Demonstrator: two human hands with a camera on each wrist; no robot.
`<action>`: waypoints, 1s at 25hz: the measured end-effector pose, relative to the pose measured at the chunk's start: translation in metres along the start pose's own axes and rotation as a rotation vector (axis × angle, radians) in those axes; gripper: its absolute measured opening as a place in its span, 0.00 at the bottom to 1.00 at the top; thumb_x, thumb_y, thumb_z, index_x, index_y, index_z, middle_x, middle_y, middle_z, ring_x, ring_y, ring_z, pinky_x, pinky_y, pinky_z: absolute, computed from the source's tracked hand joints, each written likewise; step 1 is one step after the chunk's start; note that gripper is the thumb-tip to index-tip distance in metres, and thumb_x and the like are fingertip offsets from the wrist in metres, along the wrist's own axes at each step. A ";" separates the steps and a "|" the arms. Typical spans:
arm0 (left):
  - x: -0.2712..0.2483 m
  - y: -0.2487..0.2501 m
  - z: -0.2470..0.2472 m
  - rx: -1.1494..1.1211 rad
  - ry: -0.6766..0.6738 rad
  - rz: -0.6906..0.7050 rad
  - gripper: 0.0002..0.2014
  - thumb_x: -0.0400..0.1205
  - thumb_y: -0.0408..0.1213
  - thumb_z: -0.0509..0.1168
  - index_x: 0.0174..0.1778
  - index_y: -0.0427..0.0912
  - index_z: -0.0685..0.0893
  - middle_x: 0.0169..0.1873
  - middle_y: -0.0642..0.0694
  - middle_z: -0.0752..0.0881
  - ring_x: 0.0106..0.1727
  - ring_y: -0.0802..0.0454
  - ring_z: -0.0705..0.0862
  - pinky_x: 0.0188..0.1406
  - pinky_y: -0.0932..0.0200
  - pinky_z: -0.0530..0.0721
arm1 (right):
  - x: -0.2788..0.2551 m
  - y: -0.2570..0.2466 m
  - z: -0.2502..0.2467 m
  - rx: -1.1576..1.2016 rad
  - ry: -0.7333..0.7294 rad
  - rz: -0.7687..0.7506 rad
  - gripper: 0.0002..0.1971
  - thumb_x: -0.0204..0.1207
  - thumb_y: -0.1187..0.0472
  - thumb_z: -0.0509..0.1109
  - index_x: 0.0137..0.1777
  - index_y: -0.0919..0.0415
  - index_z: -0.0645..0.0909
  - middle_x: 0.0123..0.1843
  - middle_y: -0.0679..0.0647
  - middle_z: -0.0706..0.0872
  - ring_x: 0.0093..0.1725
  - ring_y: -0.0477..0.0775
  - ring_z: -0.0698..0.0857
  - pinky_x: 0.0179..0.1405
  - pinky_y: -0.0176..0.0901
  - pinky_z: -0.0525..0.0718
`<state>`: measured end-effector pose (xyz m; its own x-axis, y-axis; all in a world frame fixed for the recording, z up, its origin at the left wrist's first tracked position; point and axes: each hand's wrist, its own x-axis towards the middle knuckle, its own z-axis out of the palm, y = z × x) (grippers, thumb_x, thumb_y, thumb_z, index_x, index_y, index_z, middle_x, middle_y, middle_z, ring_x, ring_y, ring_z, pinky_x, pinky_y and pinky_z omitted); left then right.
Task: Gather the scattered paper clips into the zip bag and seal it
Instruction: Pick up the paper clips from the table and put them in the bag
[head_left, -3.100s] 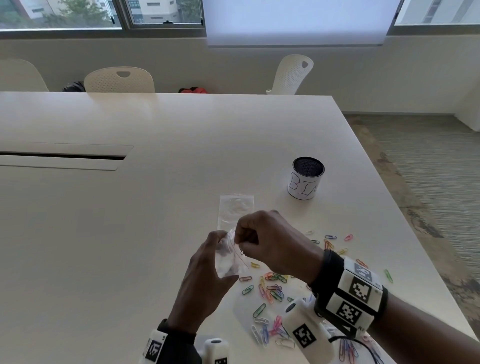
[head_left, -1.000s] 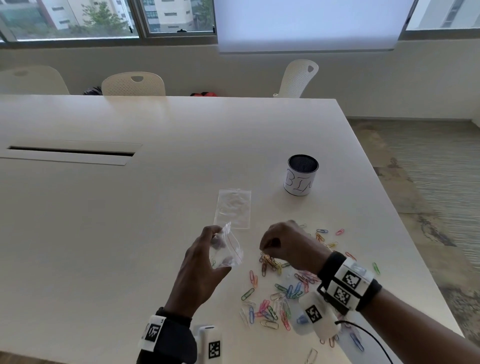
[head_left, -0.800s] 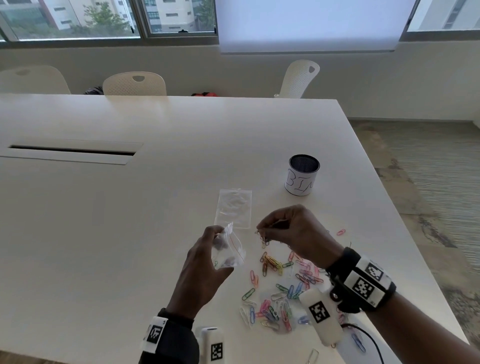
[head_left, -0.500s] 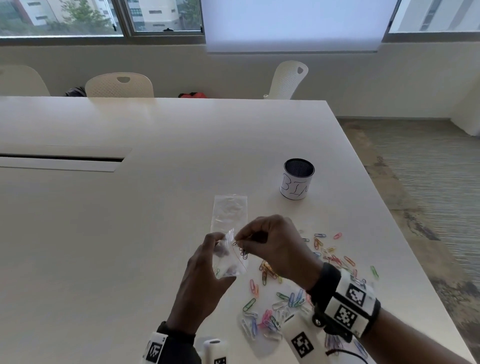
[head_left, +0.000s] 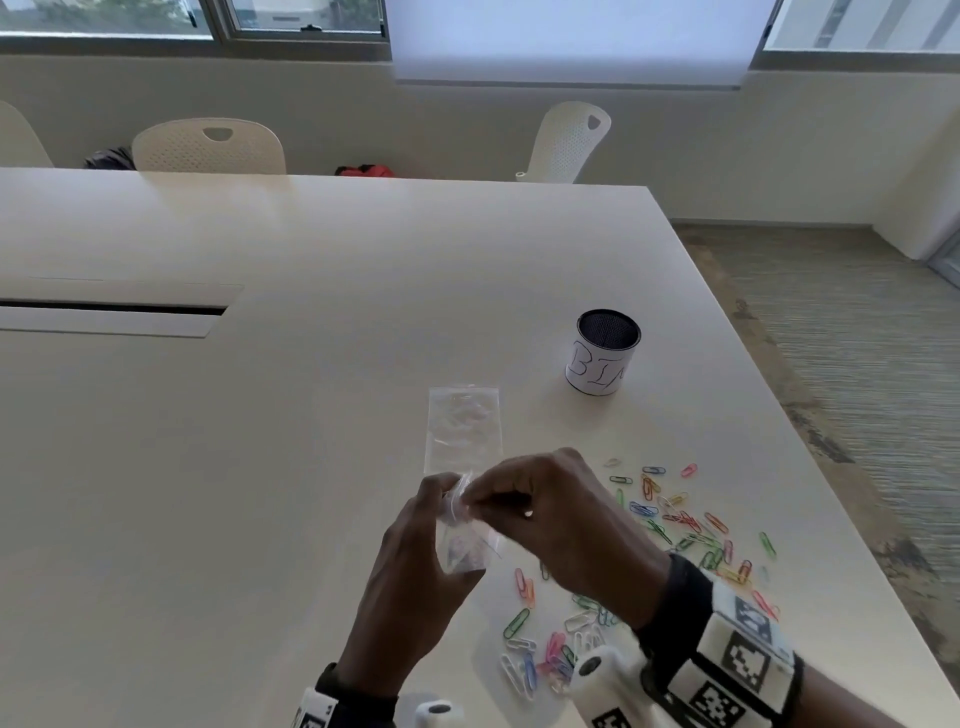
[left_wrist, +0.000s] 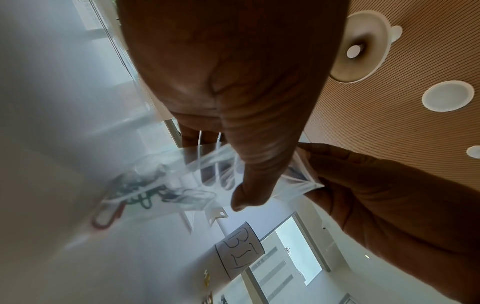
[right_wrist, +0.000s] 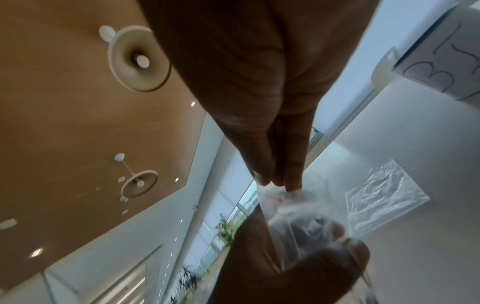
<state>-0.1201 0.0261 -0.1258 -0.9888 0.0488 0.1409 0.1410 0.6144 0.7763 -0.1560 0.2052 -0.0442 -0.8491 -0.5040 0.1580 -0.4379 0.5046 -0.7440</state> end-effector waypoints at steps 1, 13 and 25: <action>0.001 -0.001 0.000 0.004 -0.008 0.007 0.33 0.73 0.39 0.81 0.68 0.63 0.72 0.53 0.63 0.86 0.56 0.67 0.84 0.48 0.75 0.79 | 0.000 0.004 -0.007 0.018 0.043 0.023 0.07 0.79 0.63 0.80 0.55 0.56 0.94 0.51 0.46 0.97 0.47 0.35 0.93 0.51 0.24 0.89; 0.017 -0.005 0.001 0.002 -0.056 0.057 0.36 0.73 0.41 0.84 0.72 0.60 0.72 0.55 0.61 0.85 0.56 0.63 0.85 0.46 0.75 0.78 | -0.015 0.105 -0.010 -0.441 -0.206 0.334 0.29 0.86 0.71 0.60 0.86 0.54 0.69 0.83 0.50 0.73 0.80 0.49 0.71 0.84 0.45 0.72; 0.018 -0.006 0.003 0.016 -0.091 0.060 0.37 0.72 0.44 0.85 0.72 0.59 0.72 0.57 0.58 0.85 0.61 0.60 0.85 0.47 0.72 0.79 | -0.027 0.084 0.002 -0.408 -0.293 0.238 0.29 0.81 0.38 0.71 0.81 0.42 0.72 0.80 0.43 0.72 0.75 0.44 0.74 0.75 0.47 0.82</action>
<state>-0.1387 0.0263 -0.1297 -0.9791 0.1568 0.1297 0.1998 0.6208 0.7581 -0.1695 0.2593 -0.1122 -0.8464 -0.4875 -0.2145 -0.3726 0.8297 -0.4157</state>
